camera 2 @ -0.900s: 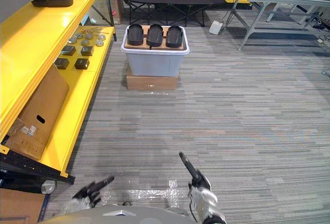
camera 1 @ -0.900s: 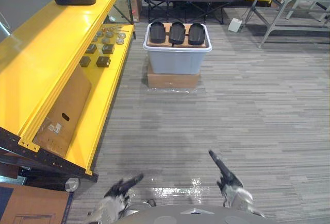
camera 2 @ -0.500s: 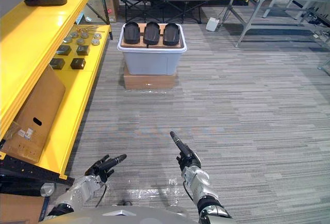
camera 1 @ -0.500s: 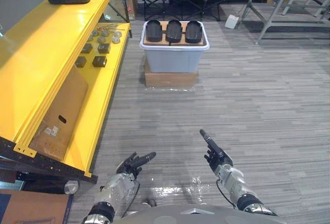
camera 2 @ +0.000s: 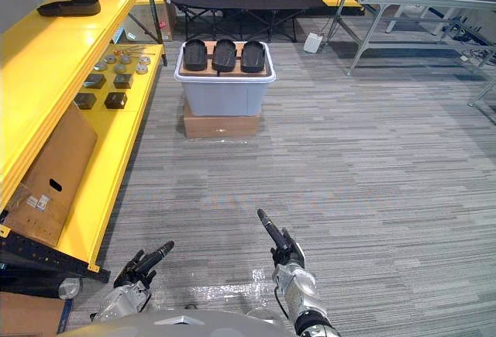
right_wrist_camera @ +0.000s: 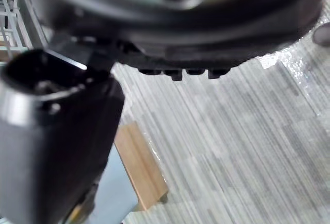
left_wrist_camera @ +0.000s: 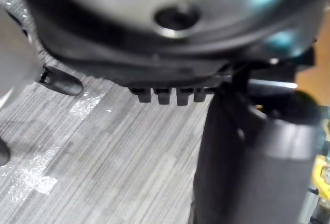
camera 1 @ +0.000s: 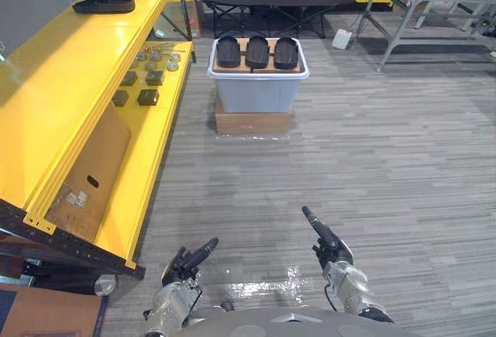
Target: Walk over and take three plastic housings, then place them on the shelf
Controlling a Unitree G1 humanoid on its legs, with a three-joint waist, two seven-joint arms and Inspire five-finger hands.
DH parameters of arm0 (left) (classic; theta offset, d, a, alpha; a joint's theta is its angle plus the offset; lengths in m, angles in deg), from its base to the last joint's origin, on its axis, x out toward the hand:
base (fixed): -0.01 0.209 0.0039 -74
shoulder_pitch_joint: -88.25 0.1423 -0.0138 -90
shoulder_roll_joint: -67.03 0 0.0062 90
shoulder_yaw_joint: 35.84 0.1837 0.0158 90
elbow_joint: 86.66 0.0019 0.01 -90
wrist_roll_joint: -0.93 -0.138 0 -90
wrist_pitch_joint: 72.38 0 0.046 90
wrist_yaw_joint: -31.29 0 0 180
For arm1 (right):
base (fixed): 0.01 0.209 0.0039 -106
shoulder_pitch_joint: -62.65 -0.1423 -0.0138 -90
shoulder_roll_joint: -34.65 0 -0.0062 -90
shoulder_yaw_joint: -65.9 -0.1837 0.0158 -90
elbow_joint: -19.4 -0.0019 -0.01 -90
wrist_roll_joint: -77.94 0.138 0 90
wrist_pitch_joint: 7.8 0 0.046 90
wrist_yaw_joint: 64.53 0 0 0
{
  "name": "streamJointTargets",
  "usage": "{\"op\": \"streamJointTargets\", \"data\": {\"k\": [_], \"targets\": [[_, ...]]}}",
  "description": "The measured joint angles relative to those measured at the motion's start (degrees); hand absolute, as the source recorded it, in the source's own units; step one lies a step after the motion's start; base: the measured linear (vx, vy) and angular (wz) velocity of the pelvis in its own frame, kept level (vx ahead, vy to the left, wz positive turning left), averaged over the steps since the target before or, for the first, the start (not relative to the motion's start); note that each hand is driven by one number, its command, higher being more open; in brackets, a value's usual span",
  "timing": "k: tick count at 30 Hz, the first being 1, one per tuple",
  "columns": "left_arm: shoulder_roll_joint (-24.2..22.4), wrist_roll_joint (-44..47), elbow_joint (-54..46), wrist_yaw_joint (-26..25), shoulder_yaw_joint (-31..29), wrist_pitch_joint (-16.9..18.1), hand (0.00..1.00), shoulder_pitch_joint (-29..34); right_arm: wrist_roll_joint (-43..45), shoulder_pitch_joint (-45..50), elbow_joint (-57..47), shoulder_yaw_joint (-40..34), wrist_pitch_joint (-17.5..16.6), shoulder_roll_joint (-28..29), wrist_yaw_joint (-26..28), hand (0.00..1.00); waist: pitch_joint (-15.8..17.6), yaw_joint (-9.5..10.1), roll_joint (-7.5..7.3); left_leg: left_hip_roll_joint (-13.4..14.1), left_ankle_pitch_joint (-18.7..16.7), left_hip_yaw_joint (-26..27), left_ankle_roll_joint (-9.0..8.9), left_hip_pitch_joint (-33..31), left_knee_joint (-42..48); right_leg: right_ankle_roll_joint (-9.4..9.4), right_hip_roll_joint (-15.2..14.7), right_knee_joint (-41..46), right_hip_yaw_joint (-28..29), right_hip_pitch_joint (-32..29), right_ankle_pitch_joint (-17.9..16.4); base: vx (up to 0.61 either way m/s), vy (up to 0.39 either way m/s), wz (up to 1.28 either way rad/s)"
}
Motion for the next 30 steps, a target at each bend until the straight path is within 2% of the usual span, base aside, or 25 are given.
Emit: {"op": "streamJointTargets", "data": {"k": [3, 5, 7, 8, 9, 10, 11, 12, 14, 16, 17, 18, 19, 20, 21, 22, 23, 24, 25, 26, 27, 28, 30], "targets": [[-0.09, 0.0, -1.07, 0.03, 0.01, 0.39, 1.0, 0.39, 0.69, 0.21, -0.25, -0.05, 0.0, 0.01, -0.13, 1.0, 0.16, 0.0, 0.07, 0.0, -0.01, -0.18, 0.06, -0.52, -0.01, -0.11, 0.0, -0.03, -0.23, -0.74, -0.05, -0.06, 0.02, 0.05], [-0.56, -0.01, -1.31, 0.16, 0.02, 0.39, 1.0, 0.48, 1.81, 0.35, -0.26, -0.52, 0.0, 0.02, -0.11, 1.0, 0.76, 0.13, 0.32, -0.22, -0.53, -0.18, 1.16, -0.34, 0.01, -0.57, -0.62, 2.26, -0.25, -1.08, -1.6, 0.01, 0.027, 0.03], [-0.73, -0.26, -2.93, 0.52, 0.22, 0.37, 1.0, 0.99, 1.88, 0.55, -0.34, -1.09, 0.0, 0.04, -0.12, 1.0, 1.34, 0.0, -0.22, -0.77, -1.22, -0.16, 2.03, -0.23, 0.04, 0.62, -2.29, 7.08, -0.34, -2.96, -3.95, 0.05, 0.069, 0.14], [-1.01, -1.36, -4.75, 1.08, 0.41, 0.4, 1.0, 1.48, 2.24, 1.4, -0.82, -1.7, 0.0, -0.04, -0.18, 1.0, 1.63, -0.05, -0.53, -1.18, -1.5, -0.38, 2.35, 0.14, 0.06, 0.57, -3.84, 12.37, -0.26, -4.7, -4.88, 0.08, 0.065, 0.09], [-1.47, -2.33, -5.63, 1.51, 0.42, 0.56, 1.0, 1.59, 2.31, 2.0, -1.77, -1.75, 0.0, -0.18, -0.34, 1.0, 2.48, 0.52, -0.1, -0.98, -1.72, -0.3, 2.74, 0.69, 0.27, 0.85, -5.07, 18.89, -0.02, -7.3, -5.14, 0.08, 0.103, 0.02], [-1.51, -2.85, -6.46, 2.22, 0.42, 0.96, 1.0, 1.83, 2.68, 2.57, -3.06, -1.75, -0.05, -0.06, -0.41, 1.0, 3.48, 0.94, 0.2, -0.76, -2.13, 0.05, 3.14, 1.59, 1.27, 0.45, -7.42, 29.43, 0.82, -11.33, -4.71, 0.07, 0.116, -0.12], [-1.54, -3.91, -7.69, 2.29, 0.41, 1.01, 1.0, 1.95, 3.87, 3.06, -3.99, -1.46, -0.01, 0.21, -0.14, 1.0, 5.14, 0.98, -0.35, -0.53, -3.39, 0.5, 4.43, 2.95, 3.1, -0.39, -9.48, 37.18, 1.3, -14.4, -4.8, 0.1, 0.135, -0.11], [-1.47, -4.36, -7.82, 2.27, 0.32, 1.14, 1.0, 1.99, 4.08, 3.5, -4.3, -1.45, 0.02, 0.41, -0.09, 1.0, 5.7, 1.18, 0.06, -0.23, -4.33, 0.67, 4.47, 3.21, 4.14, -1.21, -9.76, 38.15, 1.22, -15.11, -5.72, 0.11, 0.096, -0.1], [-0.33, -4.37, -7.83, 2.26, 0.32, 1.15, 1.0, 2.08, 3.95, 4.3, -4.8, -0.97, 0.17, 0.49, 0.2, 1.0, 5.88, 1.11, 0.13, 1.1, -6.26, 0.73, 4.18, 3.86, 6.25, -0.37, -8.64, 34.02, 1.27, -16.09, -6.92, 0.15, 0.065, -0.03], [1.19, -4.14, -7.89, 2.37, 0.32, 1.15, 1.0, 1.84, 3.29, 4.47, -4.8, -0.86, 0.31, 0.5, 1.29, 1.0, 5.89, 0.75, 0.07, 2.62, -7.55, 0.58, 2.99, 3.56, 7.79, 1.97, -5.08, 21.89, 4.46, -17.65, -4.99, 0.19, 0.018, 0.03], [1.41, -4.12, -7.89, 2.49, 0.31, 1.14, 1.0, 1.81, 3.18, 4.55, -4.8, -0.87, 0.31, 0.5, 1.49, 1.0, 5.93, 0.72, -0.02, 2.79, -7.85, 0.51, 2.54, 3.57, 7.96, 2.71, -4.54, 18.99, 5.22, -17.91, -4.11, 0.21, -0.023, 0.07], [1.52, -3.83, -7.87, 2.73, 0.32, 1.13, 1.0, 1.9, 1.81, 5.07, -4.8, -1.06, 0.32, 0.48, 2.01, 1.0, 5.91, 0.69, -0.27, 2.84, -8.6, 0.21, 1.68, 3.8, 8.21, 2.76, -3.82, 13.7, 6.49, -18.02, -1.77, 0.28, -0.068, 0.22], [1.45, -3.32, -7.87, 3.05, 0.46, 1.1, 1.0, 1.89, 1.66, 6.02, -4.81, -1.05, 0.36, 0.47, 2.67, 1.0, 5.94, 0.5, -0.56, 2.81, -10.29, -0.72, 0.57, 3.86, 9.21, 2.1, -3.67, 11.32, 7.65, -17.9, 0.06, 0.25, -0.09, 0.28], [1.39, -2.89, -7.86, 3.07, 0.66, 1.1, 1.0, 1.92, 1.65, 6.55, -4.8, -1.04, 0.41, 0.48, 2.98, 1.0, 5.88, 0.5, -0.65, 2.84, -11.35, -1.18, 0.17, 3.85, 9.98, 1.54, -3.63, 11.29, 8.29, -17.88, 0.35, 0.28, -0.151, 0.35], [1.28, -1.39, -7.83, 3.05, 1.06, 1.1, 1.0, 2.06, 1.68, 7.47, -4.81, -1.02, 0.55, 0.49, 3.48, 1.0, 5.76, 0.51, -0.84, 2.99, -13.54, -2.01, -0.57, 3.89, 12.05, -0.06, -3.65, 12.6, 9.2, -17.87, -0.36, 0.31, -0.207, 0.27], [1.2, 0.23, -7.82, 3.0, 1.26, 1.1, 1.0, 2.22, 1.69, 7.76, -4.83, -1.1, 0.55, 0.45, 3.46, 1.0, 5.54, 0.44, -0.97, 3.46, -16.3, -2.61, -1.56, 3.68, 14.83, -2.41, -3.63, 15.06, 9.08, -17.84, -1.93, 0.33, -0.236, 0.25], [1.04, 0.98, -7.72, 2.97, 1.32, 1.1, 1.0, 2.2, 1.7, 7.74, -4.83, -1.14, 0.57, 0.29, 3.46, 1.0, 5.58, 0.21, -0.6, 4.2, -17.73, -2.92, -1.98, 3.63, 16.32, -3.14, -3.27, 16.41, 9.11, -17.96, -1.38, 0.36, -0.276, 0.25], [0.48, 2.62, -7.61, 2.95, 1.53, 1.11, 1.0, 2.89, 1.88, 8.12, -5.01, -1.68, 0.53, -0.15, 3.56, 1.0, 4.5, -0.25, 0.59, 6.84, -20.11, -3.5, -3.85, 3.67, 18.76, -3.26, -1.46, 18.7, 8.68, -17.8, -1.45, 0.41, -0.286, 0.19], [0.04, 3.22, -7.57, 2.95, 1.43, 1.22, 1.0, 3.77, 2.23, 8.68, -5.09, -1.83, 0.53, -0.66, 3.62, 1.0, 3.26, -0.05, 2.1, 8.89, -20.56, -3.45, -4.64, 3.17, 21.07, -3.36, 0.35, 18.7, 8.11, -17.68, -1.5, 0.53, -0.333, 0.13], [-0.94, 3.5, -7.45, 3.0, 1.44, 1.38, 1.0, 4.17, 2.31, 8.73, -5.11, -2.2, 0.51, -1.18, 3.75, 1.0, 2.62, -0.09, 3.57, 11.16, -20.35, -3.07, -5.69, -0.21, 29.33, -5.06, 2.16, 18.14, 7.5, -16.44, -2.57, 0.47, -0.274, 0.0], [-1.57, 3.99, -7.42, 3.12, 1.32, 1.42, 1.0, 4.4, 2.27, 8.7, -5.15, -2.23, 0.44, -1.53, 4.08, 1.0, 2.54, -0.14, 3.97, 12.45, -19.1, -2.97, -6.74, -2.81, 34.83, -5.51, 2.93, 16.95, 7.35, -15.17, -2.82, 0.47, -0.259, -0.04], [-3.04, 5.49, -7.38, 3.18, 0.54, 1.42, 1.0, 4.86, 2.01, 8.69, -5.35, -2.22, 0.4, -2.24, 5.48, 1.0, 3.47, 0.04, 3.63, 15.33, -16.98, -3.27, -7.78, -8.43, 48.42, -6.72, 4.57, 12.99, 7.22, -10.59, -2.34, 0.46, -0.228, -0.03], [-3.47, 5.64, -7.85, 3.46, -0.76, 2.05, 1.0, 4.15, 1.61, 8.65, -5.44, -2.41, 0.13, -2.37, 6.13, 1.0, 3.92, 0.5, 3.83, 15.86, -17.96, -3.26, -8.42, -11.22, 52.07, -7.14, 5.06, 10.28, 7.11, -5.6, -2.41, 0.44, -0.179, -0.15]]}}
